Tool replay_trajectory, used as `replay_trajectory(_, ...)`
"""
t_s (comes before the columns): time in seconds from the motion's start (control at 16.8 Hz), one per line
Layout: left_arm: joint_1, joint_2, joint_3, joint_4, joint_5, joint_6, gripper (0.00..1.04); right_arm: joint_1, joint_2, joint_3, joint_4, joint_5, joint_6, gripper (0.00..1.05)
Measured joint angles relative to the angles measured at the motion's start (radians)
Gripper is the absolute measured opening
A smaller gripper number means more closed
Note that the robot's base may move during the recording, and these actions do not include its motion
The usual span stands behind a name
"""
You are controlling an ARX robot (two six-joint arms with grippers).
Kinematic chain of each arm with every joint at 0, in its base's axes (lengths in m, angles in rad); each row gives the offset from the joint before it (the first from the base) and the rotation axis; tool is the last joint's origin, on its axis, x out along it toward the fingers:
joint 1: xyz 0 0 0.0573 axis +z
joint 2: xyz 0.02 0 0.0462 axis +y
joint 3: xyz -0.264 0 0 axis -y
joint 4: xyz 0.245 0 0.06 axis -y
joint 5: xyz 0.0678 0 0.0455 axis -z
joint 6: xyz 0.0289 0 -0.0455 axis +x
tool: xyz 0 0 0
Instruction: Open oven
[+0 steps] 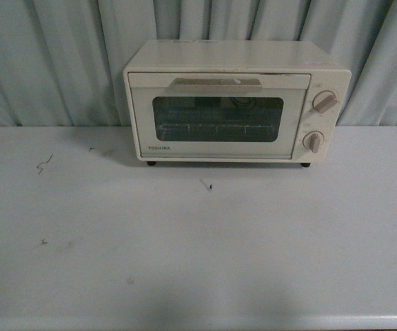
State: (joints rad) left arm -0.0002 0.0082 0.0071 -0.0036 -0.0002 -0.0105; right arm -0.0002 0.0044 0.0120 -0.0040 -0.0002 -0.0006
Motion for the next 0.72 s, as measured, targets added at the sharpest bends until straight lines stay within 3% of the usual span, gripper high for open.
replay_trajectory(0.72, 0.000, 0.000, 0.000, 0.005, 0.000, 0.000, 0.98, 0.000, 0.000, 0.000, 0.005, 0.000, 0.000, 0.98)
